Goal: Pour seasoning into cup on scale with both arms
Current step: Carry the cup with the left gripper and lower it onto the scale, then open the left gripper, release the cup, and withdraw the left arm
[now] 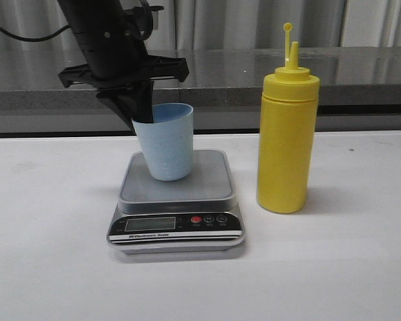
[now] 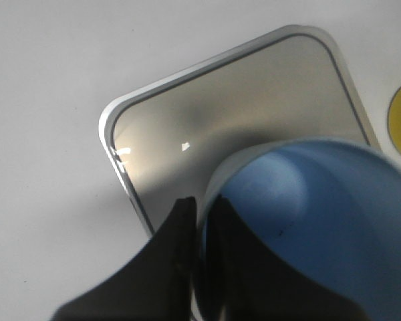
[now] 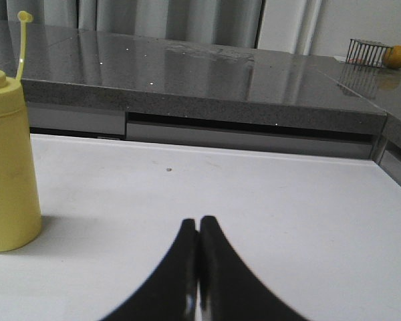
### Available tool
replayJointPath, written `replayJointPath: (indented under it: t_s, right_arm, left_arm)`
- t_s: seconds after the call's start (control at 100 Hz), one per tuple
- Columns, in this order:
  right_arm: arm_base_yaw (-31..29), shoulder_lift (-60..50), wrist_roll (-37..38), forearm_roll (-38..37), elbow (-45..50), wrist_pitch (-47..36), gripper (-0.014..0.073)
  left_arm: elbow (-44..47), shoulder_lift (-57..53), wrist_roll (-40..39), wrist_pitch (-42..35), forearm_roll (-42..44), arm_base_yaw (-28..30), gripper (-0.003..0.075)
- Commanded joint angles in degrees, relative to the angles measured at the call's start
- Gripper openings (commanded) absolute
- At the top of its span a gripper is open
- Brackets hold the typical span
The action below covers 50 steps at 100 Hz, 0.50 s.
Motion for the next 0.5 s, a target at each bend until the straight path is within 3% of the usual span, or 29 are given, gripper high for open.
replayJointPath:
  t_s: [0.0, 0.49]
  right_arm:
    - [-0.12, -0.89, -0.23, -0.52, 0.05, -4.67, -0.012]
    - [-0.12, -0.89, -0.23, -0.52, 0.05, -4.67, -0.012]
  left_arm:
    - [-1.82, -2.37, 0.1, -0.78, -0.67, -0.68, -0.0018]
    - [-4.38, -1.97, 1.17, 0.21, -0.67, -1.07, -0.0007]
